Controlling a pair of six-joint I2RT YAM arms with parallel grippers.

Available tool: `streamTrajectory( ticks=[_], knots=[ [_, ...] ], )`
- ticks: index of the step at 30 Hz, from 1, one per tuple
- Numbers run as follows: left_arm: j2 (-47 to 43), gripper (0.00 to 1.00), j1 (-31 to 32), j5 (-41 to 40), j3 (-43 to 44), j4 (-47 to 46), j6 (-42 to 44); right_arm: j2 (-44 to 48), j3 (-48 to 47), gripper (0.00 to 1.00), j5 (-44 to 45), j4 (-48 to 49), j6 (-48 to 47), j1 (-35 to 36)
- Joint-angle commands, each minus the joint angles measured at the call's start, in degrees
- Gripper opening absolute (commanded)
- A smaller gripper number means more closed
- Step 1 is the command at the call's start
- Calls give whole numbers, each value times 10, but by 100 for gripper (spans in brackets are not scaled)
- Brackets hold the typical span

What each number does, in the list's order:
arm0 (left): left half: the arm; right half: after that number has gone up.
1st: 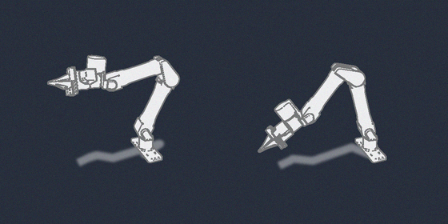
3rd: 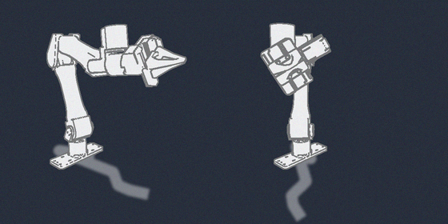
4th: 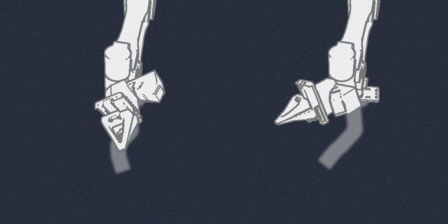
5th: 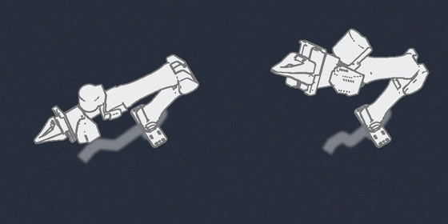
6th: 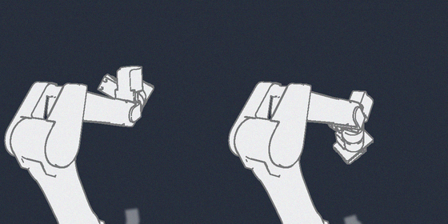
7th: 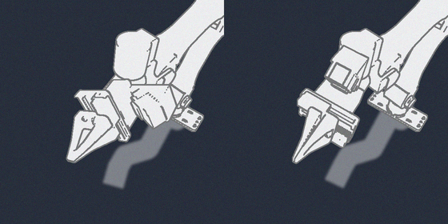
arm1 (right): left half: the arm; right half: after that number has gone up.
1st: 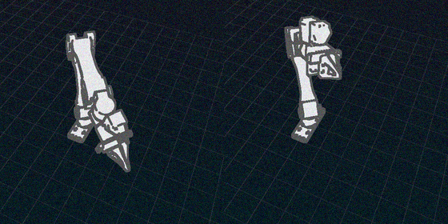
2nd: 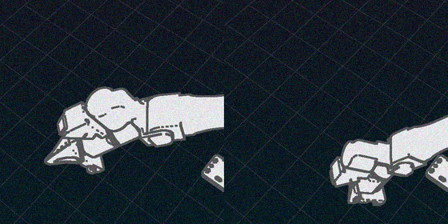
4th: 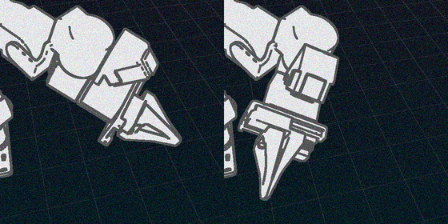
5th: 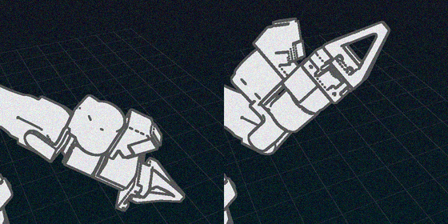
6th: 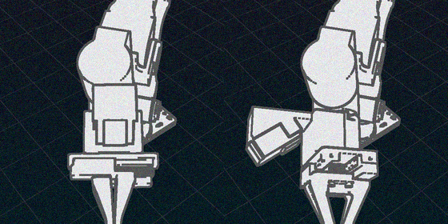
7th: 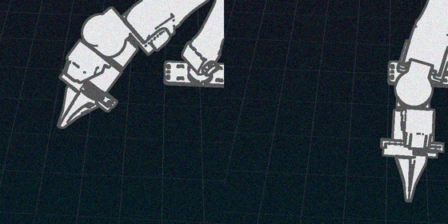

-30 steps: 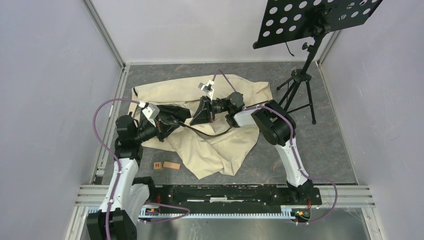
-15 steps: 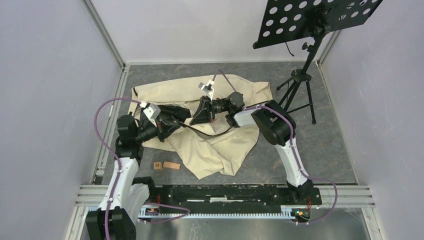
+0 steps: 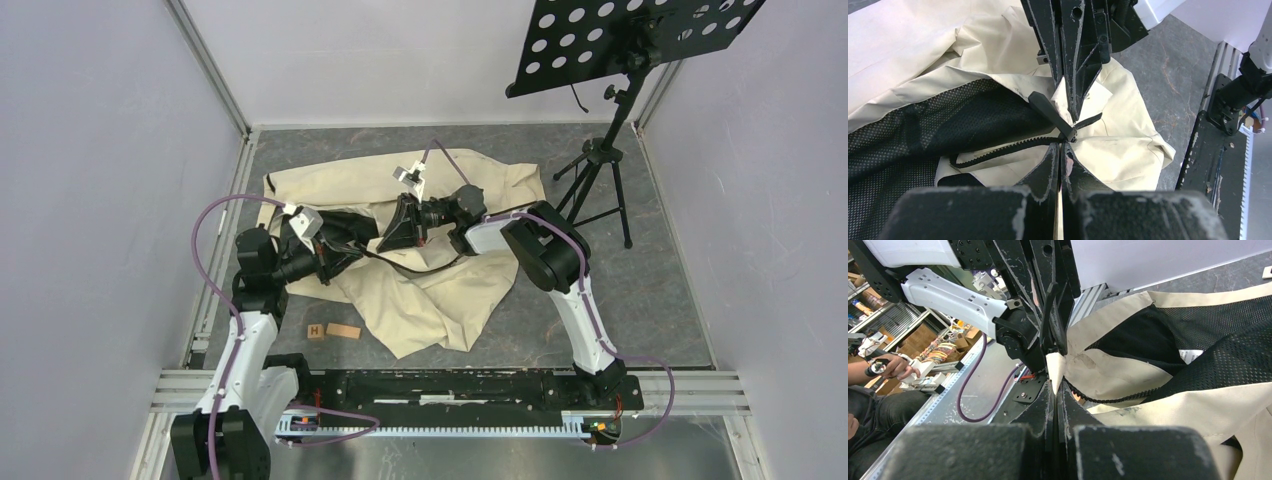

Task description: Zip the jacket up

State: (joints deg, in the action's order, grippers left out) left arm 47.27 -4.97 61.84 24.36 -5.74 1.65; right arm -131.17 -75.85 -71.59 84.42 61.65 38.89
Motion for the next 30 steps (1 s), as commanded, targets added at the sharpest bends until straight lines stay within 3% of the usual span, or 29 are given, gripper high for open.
streamTrajectory(
  ticks=[1, 15, 23, 30],
  knots=[
    [5, 2, 7, 34, 17, -25, -1, 22, -23, 0, 2, 276, -5, 9],
    [11, 2, 17, 19, 21, -11, 1, 35, -41, 0, 71, 272, 6, 31],
    [-2, 2, 22, -4, 32, 33, 31, 67, -27, 0, 97, 121, -89, 36],
    [-28, 2, 24, -69, 40, 70, 55, 96, 17, 0, 106, 93, -105, 37]
  ],
)
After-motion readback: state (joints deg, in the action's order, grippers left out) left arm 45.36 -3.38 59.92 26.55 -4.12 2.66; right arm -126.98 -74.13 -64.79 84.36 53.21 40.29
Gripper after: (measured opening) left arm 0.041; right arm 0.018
